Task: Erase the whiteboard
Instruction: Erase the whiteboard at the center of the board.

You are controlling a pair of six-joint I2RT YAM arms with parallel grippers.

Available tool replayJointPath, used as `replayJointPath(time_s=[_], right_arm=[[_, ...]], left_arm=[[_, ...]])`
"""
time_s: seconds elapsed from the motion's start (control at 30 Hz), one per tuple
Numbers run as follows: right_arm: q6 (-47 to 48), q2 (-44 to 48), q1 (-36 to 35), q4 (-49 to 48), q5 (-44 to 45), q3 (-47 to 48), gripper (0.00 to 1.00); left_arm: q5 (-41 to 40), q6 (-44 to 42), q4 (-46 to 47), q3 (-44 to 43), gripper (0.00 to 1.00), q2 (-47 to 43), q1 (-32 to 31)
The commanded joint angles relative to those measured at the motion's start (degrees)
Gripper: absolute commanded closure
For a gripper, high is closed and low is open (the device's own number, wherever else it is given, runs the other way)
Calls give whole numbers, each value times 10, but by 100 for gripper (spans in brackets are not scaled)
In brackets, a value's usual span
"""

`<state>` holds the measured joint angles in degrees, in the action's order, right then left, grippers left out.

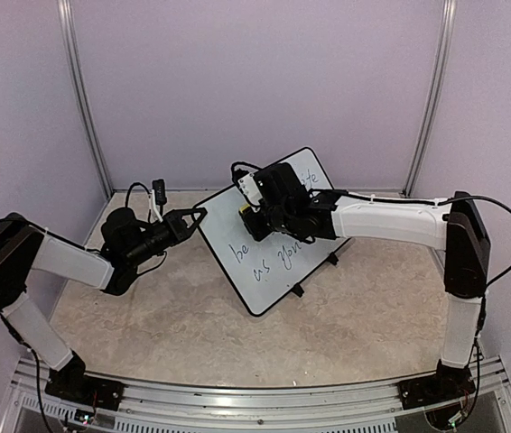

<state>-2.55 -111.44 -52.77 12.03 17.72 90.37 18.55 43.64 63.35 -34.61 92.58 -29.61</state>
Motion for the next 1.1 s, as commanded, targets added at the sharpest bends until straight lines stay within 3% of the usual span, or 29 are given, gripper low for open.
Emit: replayJointPath(time_s=[0.0,0.17,0.63,1.07], right_arm=[[19,-50,-3,11,-1,55,87],[15,-46,0,20,-11,50,87],[-28,38,-26,14,7,-138,87],[-10,28,22,-19,-12,-90,87]], left_arm=[[57,-16,32,4,100,-24,-14],[55,-17,31,4,100,-25,-13],[57,-15,33,2,100,-21,-13],[58,-16,32,3,100,-25,-13]])
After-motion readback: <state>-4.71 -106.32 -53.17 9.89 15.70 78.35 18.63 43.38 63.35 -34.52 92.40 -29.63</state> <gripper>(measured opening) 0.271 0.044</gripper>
